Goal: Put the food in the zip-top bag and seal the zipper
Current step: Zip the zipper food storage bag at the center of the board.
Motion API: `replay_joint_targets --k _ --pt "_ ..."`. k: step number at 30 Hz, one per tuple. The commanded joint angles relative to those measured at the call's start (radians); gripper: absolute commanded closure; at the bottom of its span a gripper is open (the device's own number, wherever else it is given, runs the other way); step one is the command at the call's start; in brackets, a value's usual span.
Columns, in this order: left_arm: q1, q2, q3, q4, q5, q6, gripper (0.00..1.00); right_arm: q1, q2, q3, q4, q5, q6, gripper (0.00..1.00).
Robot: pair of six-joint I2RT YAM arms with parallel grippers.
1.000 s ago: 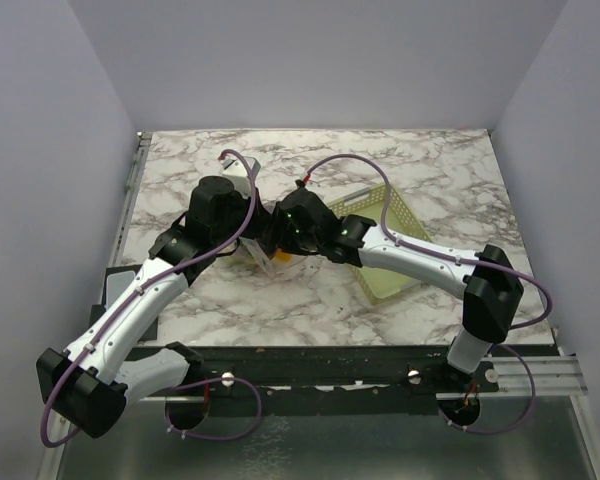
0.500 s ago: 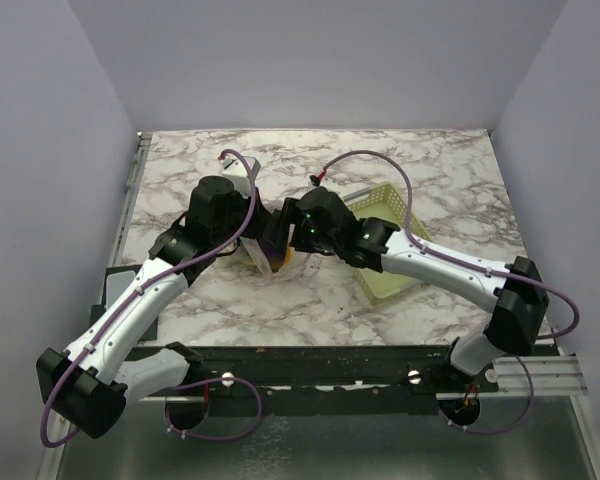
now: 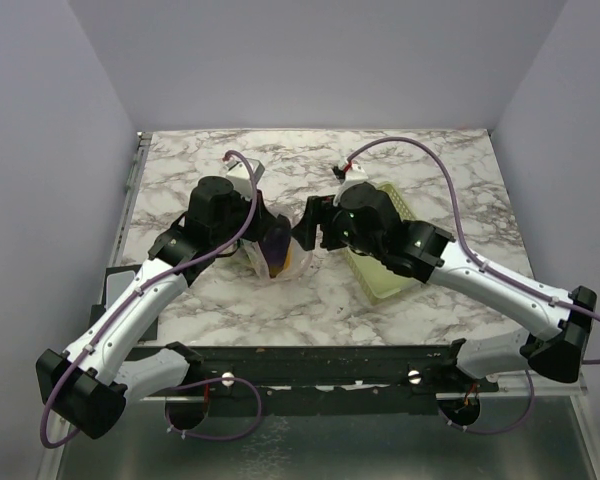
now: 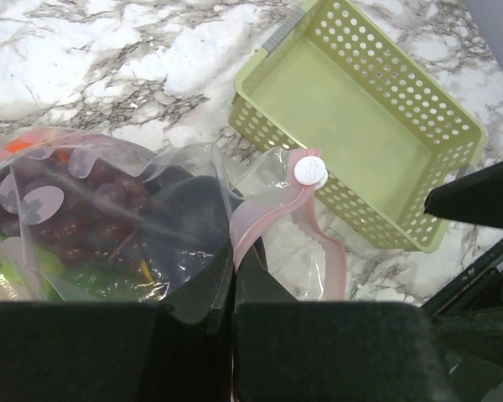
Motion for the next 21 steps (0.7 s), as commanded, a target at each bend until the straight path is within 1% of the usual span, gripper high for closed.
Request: replay_joint_targets --k 1,3,7,13,19,21 --pt "-0.007 -0.031 0.019 -0.007 0.096 0.026 1.00 0.005 -0.059 0.020 -0.098 -0.011 -0.247 0.22" --pt "-0.008 -0.035 0.024 -0.022 0.121 0.032 1.00 0.005 -0.093 0.012 -0.104 -0.047 -0.313 0.23" --pt "-0.010 -0.027 0.037 -0.059 0.189 0.045 1.00 0.006 -0.169 -0.011 -0.114 -0.167 -0.513 0.23" --pt "-0.019 -0.030 0.025 -0.088 0.305 0.039 1.00 0.005 -0.266 -0.072 -0.094 -0.287 -0.770 0.22" --pt "-0.040 -0.047 0.012 -0.138 0.355 0.042 1.00 0.005 -0.292 -0.149 -0.113 -0.460 -1.034 0.23" --pt "-0.047 -0.052 0.014 -0.166 0.368 0.045 1.00 0.005 -0.297 -0.180 -0.099 -0.487 -1.109 0.23"
